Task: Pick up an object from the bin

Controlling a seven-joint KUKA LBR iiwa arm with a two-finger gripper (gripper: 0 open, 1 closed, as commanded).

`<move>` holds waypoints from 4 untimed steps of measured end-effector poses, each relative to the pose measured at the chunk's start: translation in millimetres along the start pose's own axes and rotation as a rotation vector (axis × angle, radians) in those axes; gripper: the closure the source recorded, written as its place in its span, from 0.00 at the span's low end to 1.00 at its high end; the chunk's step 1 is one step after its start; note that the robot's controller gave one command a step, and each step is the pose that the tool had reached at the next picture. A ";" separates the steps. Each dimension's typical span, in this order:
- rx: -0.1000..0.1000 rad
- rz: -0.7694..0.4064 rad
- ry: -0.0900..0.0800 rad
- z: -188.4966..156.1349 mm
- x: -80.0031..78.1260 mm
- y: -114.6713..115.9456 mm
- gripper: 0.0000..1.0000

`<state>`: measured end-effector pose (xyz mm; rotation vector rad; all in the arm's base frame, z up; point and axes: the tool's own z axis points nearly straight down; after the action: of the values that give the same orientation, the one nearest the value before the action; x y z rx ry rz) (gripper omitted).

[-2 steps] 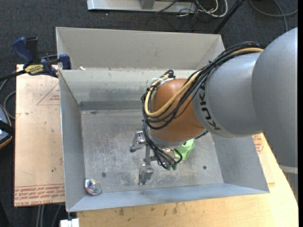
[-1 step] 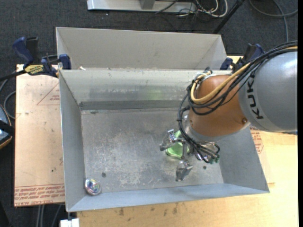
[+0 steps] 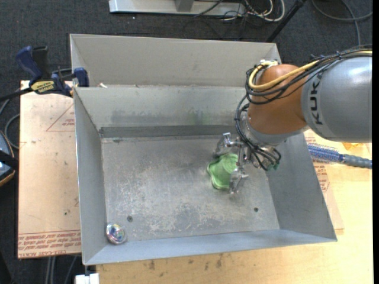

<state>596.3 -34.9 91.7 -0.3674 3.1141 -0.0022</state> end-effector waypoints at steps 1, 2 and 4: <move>-0.007 -0.053 -0.001 16.5 -4.7 -15.8 0.00; -0.006 -0.054 -0.003 15.4 -5.2 -16.1 1.00; 0.000 -0.316 0.003 8.1 -17.7 -85.5 1.00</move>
Offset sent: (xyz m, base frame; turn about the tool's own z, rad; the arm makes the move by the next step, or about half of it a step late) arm 0.0049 -0.0177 -0.0217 -0.0560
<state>633.4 -113.9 83.8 -0.8537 3.0205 -0.0044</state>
